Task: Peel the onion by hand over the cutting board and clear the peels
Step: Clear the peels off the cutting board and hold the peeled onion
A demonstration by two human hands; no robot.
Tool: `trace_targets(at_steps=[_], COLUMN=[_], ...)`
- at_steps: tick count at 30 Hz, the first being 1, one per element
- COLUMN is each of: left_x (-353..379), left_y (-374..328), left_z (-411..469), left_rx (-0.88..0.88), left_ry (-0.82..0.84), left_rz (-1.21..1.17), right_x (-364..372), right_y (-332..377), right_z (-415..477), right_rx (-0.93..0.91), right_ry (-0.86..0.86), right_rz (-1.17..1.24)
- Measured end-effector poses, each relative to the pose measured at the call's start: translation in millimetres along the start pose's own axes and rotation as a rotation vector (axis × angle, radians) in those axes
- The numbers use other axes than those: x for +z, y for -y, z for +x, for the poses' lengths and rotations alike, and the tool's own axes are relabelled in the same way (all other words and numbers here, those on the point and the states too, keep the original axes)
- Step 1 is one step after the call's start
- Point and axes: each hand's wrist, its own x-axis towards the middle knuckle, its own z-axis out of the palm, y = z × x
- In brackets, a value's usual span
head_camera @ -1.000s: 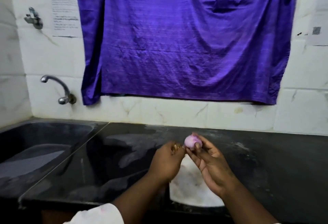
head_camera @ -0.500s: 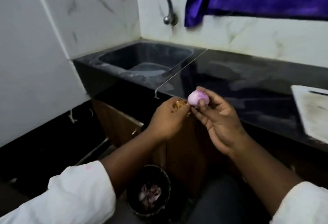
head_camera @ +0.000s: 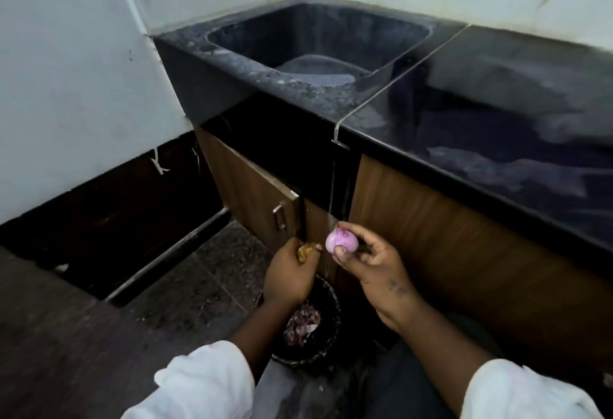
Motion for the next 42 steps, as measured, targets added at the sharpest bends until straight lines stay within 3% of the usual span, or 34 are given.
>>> trace_targets(at_steps=[6, 11, 18, 22, 27, 30, 33, 37, 42], left_x=[9, 2, -12, -8, 24, 60, 103, 155, 204], left_y=[11, 19, -36, -108, -197, -242, -288, -347, -414], left_z=[13, 14, -17, -52, -106, -135, -168, -201, -192], left_rx=[-0.037, 0.032, 0.258, 0.516, 0.9, 1.107, 1.237, 1.231, 0.906], left_ry=[-0.089, -0.17, -0.268, -0.326, -0.09, -0.034, 0.122, 0.288, 0.541], left_rz=[0.215, 0.273, 0.161, -0.002, -0.187, -0.098, 0.019, 0.262, 0.502], right_x=[-6, -14, -22, -40, -105, -161, -219, -287, -346], right_y=[-3, 9, 50, 90, 152, 184, 215, 248, 250], right_z=[4, -5, -32, -68, -136, -171, -202, -222, -213], right_rx=[0.016, -0.013, -0.102, -0.22, -0.419, -0.534, -0.615, -0.632, -0.506], right_ry=[0.003, 0.015, -0.026, -0.081, -0.214, -0.428, -0.629, -0.837, -0.983], right_rz=[0.006, 0.008, 0.056, 0.107, 0.142, 0.108, 0.095, 0.128, 0.276])
